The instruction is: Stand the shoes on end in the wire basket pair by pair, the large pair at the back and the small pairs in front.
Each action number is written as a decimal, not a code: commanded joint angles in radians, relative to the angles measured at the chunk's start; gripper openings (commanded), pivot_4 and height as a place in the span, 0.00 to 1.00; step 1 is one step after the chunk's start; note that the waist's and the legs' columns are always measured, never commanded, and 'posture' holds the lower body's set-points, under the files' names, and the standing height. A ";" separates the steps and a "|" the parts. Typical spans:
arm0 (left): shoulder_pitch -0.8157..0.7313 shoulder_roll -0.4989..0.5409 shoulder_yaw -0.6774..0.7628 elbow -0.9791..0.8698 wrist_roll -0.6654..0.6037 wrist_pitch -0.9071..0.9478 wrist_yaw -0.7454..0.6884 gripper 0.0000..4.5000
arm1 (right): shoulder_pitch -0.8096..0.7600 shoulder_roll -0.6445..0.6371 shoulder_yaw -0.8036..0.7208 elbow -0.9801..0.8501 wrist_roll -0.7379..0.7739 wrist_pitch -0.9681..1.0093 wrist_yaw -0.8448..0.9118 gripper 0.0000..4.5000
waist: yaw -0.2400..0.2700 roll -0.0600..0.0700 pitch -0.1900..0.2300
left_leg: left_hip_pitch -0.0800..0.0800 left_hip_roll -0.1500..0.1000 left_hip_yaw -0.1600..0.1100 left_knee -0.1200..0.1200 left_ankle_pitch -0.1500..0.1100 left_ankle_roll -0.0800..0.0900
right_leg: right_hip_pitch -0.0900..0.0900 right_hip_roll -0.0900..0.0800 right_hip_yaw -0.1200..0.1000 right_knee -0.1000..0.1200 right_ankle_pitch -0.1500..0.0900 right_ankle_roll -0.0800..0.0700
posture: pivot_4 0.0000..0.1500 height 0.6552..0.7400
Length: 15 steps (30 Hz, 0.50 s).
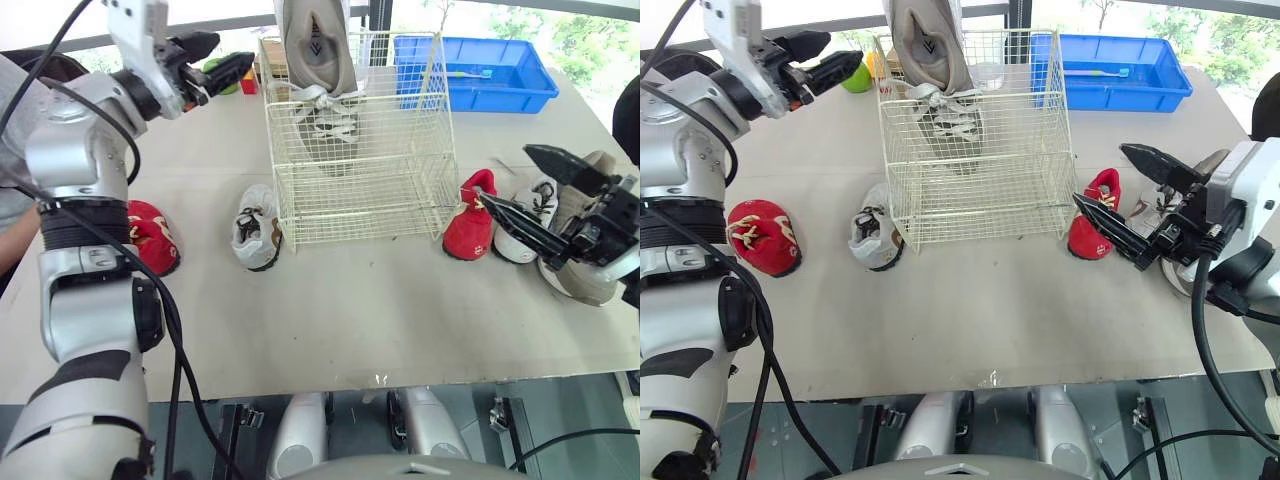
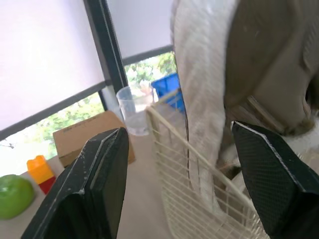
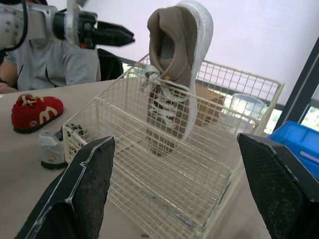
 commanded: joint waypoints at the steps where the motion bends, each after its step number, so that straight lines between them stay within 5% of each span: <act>1: 0.043 0.019 0.056 -0.175 -0.150 0.140 -0.076 0.79 | -0.014 -0.028 -0.008 0.003 -0.021 0.002 -0.038 0.83 | -0.001 0.000 0.000 | 0.000 0.000 0.000 0.000 0.000 0.000 | 0.000 0.000 0.000 0.000 0.000 0.000 | 1.00 1.00; 8: 0.313 0.005 0.112 -0.688 -0.668 0.624 -0.073 0.79 | 0.002 -0.126 -0.046 0.103 -0.053 0.237 -0.245 0.83 | -0.004 -0.001 -0.001 | 0.001 0.003 -0.003 0.000 0.002 -0.004 | 0.001 -0.001 0.002 0.002 0.000 0.000 | 1.00 1.00; 15: 0.486 -0.169 0.026 -0.909 -0.756 0.590 0.112 0.79 | -0.073 -0.257 -0.084 0.341 -0.075 0.529 -0.335 0.83 | -0.001 -0.001 -0.001 | 0.018 0.000 0.000 -0.001 0.000 0.001 | 0.017 0.000 0.004 -0.002 0.000 0.000 | 1.00 1.00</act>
